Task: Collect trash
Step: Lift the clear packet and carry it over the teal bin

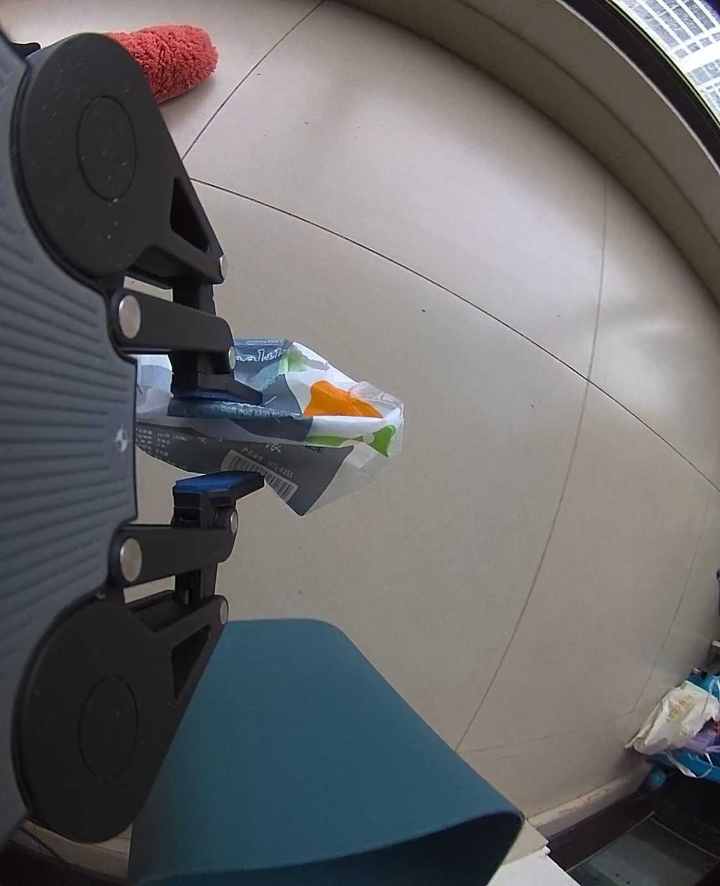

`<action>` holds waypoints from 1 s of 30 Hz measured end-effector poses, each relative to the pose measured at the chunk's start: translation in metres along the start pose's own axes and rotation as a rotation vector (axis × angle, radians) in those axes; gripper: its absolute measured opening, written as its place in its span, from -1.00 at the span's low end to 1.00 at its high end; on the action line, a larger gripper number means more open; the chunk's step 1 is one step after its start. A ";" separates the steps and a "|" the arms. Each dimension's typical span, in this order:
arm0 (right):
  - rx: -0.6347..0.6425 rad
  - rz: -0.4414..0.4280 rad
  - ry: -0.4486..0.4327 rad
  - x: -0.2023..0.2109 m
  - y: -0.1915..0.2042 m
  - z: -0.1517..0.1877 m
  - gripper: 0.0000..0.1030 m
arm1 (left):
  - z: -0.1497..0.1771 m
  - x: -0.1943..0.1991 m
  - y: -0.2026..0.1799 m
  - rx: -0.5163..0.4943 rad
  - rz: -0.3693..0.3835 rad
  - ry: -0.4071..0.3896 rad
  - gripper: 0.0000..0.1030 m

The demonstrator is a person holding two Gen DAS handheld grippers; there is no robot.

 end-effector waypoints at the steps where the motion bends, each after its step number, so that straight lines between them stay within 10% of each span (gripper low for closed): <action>1: -0.004 -0.003 -0.001 0.001 -0.001 0.000 -0.92 | -0.007 0.010 -0.013 -0.009 0.010 -0.011 -0.55; 16: -0.056 -0.052 -0.018 0.008 -0.011 -0.002 -0.90 | -0.044 0.094 -0.157 -0.210 0.189 -0.126 -0.55; 30: -0.073 -0.077 -0.021 0.009 -0.015 -0.002 -0.87 | -0.052 0.027 -0.258 -0.287 0.224 -0.010 -0.55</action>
Point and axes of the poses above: each gripper's, at about its wrist camera, not at the fingertips, and x roughly against the way its jaws point, y to its left, z to its underside, the point moved 7 cm from there along -x, roughly the way its jaws point, and after that the axes turned 7 degrees about -y, right-handed, at the moved point
